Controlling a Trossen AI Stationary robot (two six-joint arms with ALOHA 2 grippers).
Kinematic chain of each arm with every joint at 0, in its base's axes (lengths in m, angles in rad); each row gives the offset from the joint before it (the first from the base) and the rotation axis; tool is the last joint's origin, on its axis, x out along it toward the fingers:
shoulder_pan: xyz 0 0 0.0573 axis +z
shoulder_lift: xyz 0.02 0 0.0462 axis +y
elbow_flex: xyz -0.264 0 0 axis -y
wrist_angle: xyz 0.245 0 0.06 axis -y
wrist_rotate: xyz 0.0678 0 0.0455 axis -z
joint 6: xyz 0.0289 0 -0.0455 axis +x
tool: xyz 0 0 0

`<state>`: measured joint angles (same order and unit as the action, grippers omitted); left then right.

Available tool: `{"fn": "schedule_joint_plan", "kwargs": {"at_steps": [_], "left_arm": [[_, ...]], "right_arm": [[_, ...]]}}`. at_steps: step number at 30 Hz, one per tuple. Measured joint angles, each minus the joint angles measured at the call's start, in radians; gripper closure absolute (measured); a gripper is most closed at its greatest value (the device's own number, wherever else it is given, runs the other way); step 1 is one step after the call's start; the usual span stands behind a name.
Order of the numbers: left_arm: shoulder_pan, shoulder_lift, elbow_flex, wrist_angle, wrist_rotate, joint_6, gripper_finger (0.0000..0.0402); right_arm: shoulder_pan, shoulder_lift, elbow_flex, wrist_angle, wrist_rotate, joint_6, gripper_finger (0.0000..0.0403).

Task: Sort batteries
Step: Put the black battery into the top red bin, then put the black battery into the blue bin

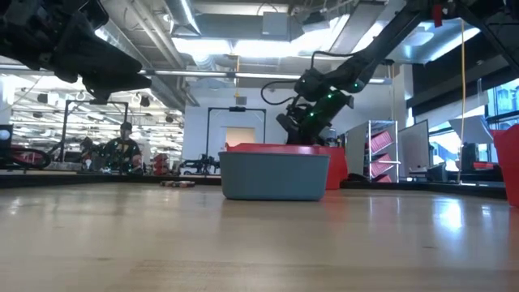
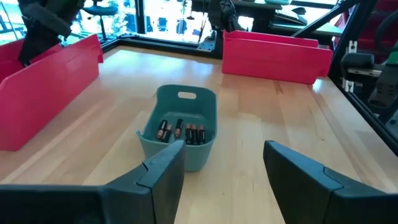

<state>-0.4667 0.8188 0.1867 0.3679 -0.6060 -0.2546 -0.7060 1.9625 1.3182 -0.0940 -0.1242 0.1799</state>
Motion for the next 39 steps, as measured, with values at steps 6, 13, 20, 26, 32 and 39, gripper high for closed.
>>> {"fn": "schedule_joint_plan", "kwargs": {"at_steps": [6,13,20,26,32,39], "left_arm": [[0.0,0.0,0.0,0.0,0.0,-0.003,0.0196],[0.0,0.0,0.0,0.0,0.0,-0.004,0.0196],[0.0,0.0,0.0,0.0,0.0,-0.004,0.0196],[0.0,0.0,0.0,-0.01,-0.001,-0.006,0.0196],[0.0,0.0,0.0,-0.013,-0.001,-0.024,0.0196],[0.0,0.0,0.0,-0.019,-0.001,-0.027,0.0196]], "right_arm": [[0.0,0.0,0.0,-0.018,0.0,0.0,0.0365],[-0.001,0.0,0.002,-0.112,-0.006,0.005,0.0331],[-0.002,0.0,0.014,-0.171,-0.034,-0.016,0.0208],[0.0,-0.048,0.077,-0.25,-0.009,-0.035,0.0171],[0.002,-0.159,0.093,-0.322,-0.007,-0.059,0.0169],[0.072,-0.29,0.093,-0.357,0.043,-0.116,0.0169]]}}
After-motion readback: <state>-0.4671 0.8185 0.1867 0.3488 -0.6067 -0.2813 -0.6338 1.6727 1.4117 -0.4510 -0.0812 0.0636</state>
